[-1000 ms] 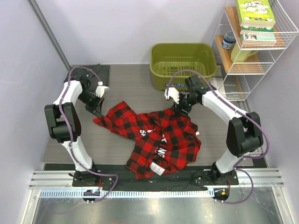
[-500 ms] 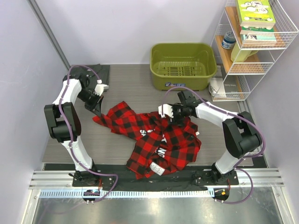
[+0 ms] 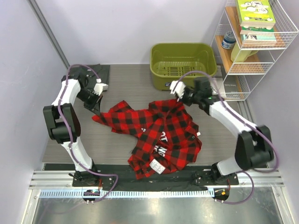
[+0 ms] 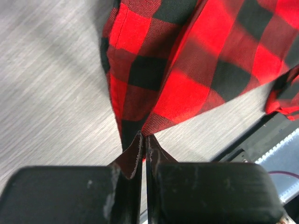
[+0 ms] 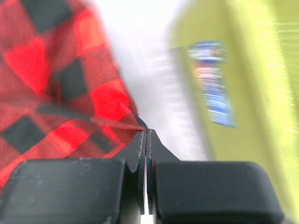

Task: Fold and stack the long sleeve shirts
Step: Flatten the shirt out

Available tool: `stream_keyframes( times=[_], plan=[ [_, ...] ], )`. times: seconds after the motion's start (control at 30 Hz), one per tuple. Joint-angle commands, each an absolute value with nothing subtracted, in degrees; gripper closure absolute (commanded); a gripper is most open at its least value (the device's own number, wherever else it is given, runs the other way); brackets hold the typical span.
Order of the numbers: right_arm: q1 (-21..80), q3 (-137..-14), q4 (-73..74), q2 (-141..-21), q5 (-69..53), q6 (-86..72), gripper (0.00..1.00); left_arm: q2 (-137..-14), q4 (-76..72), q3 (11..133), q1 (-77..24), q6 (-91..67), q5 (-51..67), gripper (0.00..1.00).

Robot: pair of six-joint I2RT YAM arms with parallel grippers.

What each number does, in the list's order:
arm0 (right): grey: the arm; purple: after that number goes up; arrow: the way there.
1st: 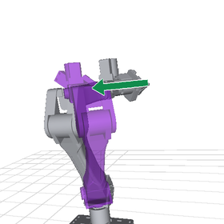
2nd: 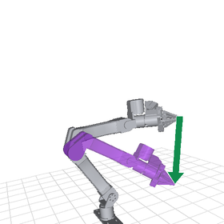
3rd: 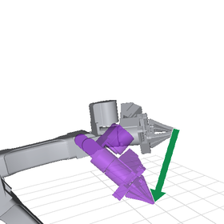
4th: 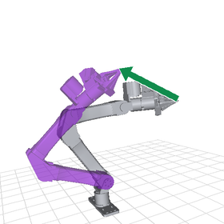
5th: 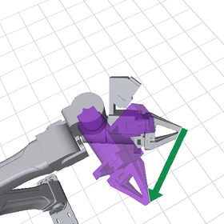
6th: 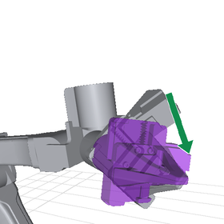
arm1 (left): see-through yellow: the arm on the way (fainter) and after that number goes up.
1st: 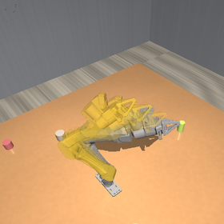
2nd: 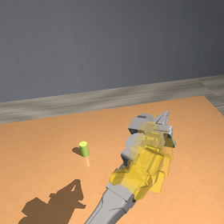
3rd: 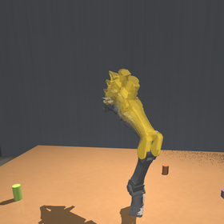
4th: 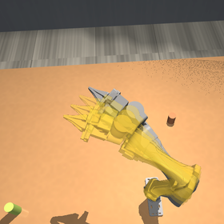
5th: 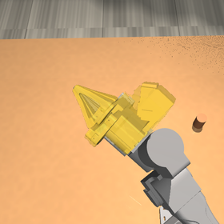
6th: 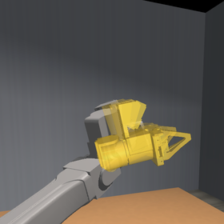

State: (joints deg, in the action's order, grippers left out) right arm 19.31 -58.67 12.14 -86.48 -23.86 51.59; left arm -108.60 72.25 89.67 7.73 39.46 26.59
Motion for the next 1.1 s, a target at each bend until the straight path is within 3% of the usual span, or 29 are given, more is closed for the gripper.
stream_keyframes(
  times=[0.0, 0.33, 0.5, 0.6, 0.8, 1.07],
  plan=[
    [15.48, -64.24, 11.25, -73.94, -24.44, 40.63, 0.99, -100.9, 66.81, 87.91, 8.79, 41.48, 27.07, 1.0],
    [11.78, -69.33, 11.43, -66.27, -17.23, 29.46, 0.99, -92.03, 52.12, 86.39, 9.41, 35.6, 28.47, 1.0],
    [11.78, -72.68, 11.95, -65.57, -15.91, 26.28, 0.99, -92.37, 61.86, 93.33, 2.4, 39.37, 31.99, 1.0],
    [11.78, -71.55, 12.3, -64.69, -13.64, 26.54, 0.99, -91.15, 63.46, 90.71, -5.06, 38.94, 29.63, 1.0],
    [11.78, -68.04, 12.39, -62.23, -10.11, 26.63, 0.99, -88.5, 51.69, 79.2, -15.54, 32.62, 19.43, 1.0],
    [11.78, -66.01, 13.89, -61.26, -10.11, 26.1, 0.99, -94.75, 48.34, 80.41, -14.42, 30.06, 15.82, 1.0]
  ],
)
